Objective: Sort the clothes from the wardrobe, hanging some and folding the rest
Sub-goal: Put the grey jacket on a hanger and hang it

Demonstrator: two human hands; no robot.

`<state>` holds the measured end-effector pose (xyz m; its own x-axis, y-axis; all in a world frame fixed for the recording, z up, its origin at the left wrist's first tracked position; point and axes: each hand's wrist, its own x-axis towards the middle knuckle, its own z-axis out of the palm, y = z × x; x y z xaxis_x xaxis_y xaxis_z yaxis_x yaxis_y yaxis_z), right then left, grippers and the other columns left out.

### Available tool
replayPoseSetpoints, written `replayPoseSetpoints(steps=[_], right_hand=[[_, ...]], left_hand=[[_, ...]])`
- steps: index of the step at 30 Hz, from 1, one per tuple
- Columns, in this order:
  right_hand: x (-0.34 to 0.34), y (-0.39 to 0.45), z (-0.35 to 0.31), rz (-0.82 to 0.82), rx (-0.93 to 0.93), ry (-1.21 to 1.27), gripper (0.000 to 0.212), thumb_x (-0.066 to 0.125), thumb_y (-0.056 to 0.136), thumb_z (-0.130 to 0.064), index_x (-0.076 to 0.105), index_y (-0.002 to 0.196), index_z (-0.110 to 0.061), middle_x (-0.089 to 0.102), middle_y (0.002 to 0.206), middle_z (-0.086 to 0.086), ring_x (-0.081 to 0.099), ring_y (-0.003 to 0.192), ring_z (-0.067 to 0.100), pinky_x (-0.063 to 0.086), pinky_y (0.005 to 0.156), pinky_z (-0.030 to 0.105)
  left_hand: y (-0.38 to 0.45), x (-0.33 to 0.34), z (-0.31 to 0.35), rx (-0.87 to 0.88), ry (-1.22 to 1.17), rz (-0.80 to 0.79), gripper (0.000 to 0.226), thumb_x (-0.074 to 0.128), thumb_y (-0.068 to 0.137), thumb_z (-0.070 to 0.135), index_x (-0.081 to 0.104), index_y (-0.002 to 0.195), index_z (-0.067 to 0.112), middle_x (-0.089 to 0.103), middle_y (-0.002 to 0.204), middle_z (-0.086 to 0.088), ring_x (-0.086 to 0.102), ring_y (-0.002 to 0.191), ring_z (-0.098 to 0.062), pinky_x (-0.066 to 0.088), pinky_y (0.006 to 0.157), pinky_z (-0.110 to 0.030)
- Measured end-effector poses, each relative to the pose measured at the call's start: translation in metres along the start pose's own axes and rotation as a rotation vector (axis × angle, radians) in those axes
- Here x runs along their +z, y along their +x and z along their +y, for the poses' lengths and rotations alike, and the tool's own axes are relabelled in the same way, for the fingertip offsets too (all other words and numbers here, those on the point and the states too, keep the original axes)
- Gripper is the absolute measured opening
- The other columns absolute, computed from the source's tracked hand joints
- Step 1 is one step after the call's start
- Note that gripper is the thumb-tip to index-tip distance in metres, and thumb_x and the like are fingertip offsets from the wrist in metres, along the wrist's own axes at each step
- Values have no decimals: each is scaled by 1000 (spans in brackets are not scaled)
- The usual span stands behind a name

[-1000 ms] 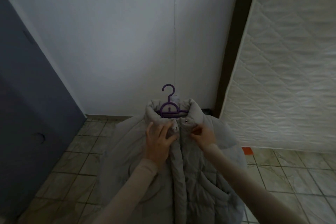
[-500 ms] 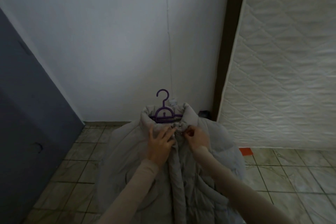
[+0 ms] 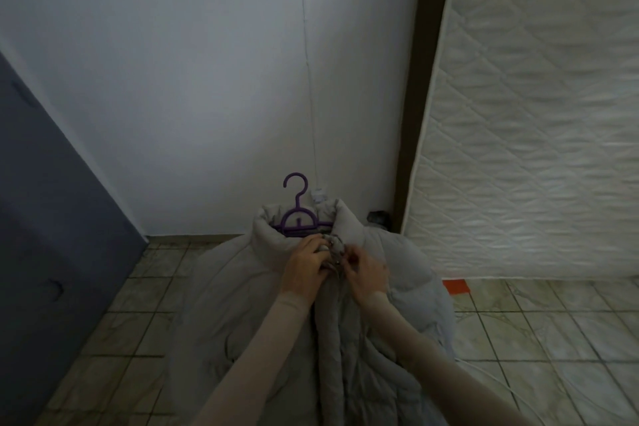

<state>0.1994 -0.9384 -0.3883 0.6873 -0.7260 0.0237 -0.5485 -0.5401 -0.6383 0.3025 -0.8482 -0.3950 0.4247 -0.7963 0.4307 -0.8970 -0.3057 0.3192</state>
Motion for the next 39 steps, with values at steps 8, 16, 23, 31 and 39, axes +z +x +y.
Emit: replayPoseSetpoints(steps=[8, 16, 23, 31, 39], right_hand=[[3, -1, 5, 22, -50, -17, 27, 42, 97, -34, 58, 110, -16, 66, 107, 3, 59, 101, 23, 33, 87, 29], [6, 2, 9, 17, -80, -3, 46, 31, 87, -45, 59, 107, -15, 68, 103, 4, 61, 95, 23, 35, 88, 29], [13, 8, 16, 36, -115, -24, 24, 48, 96, -31, 59, 110, -16, 68, 103, 4, 62, 97, 23, 33, 83, 27], [22, 12, 30, 27, -195, 226, 16, 67, 79, -12, 62, 93, -5, 70, 84, 7, 67, 76, 26, 44, 68, 23], [26, 16, 28, 96, -185, 237, 25, 76, 74, -15, 59, 91, -6, 69, 85, 8, 66, 76, 22, 41, 65, 20]], left_hand=[[0, 4, 8, -16, 45, 18, 48, 89, 38, 5, 69, 82, 7, 66, 90, -14, 64, 85, -35, 58, 72, -39], [0, 6, 5, 116, 260, 86, 29, 80, 52, 30, 75, 78, 20, 71, 87, -4, 54, 95, -24, 55, 68, -34], [3, 17, -3, 173, 439, 53, 33, 42, 69, 35, 71, 74, 20, 68, 84, -5, 43, 93, -22, 35, 87, -41], [8, 13, -1, 104, 449, -37, 42, 90, 36, 31, 69, 72, 22, 67, 80, 3, 52, 93, -18, 43, 89, -62], [12, 10, -5, 157, 377, 2, 38, 88, 35, 27, 67, 67, 25, 66, 73, 12, 60, 84, -13, 18, 104, -53]])
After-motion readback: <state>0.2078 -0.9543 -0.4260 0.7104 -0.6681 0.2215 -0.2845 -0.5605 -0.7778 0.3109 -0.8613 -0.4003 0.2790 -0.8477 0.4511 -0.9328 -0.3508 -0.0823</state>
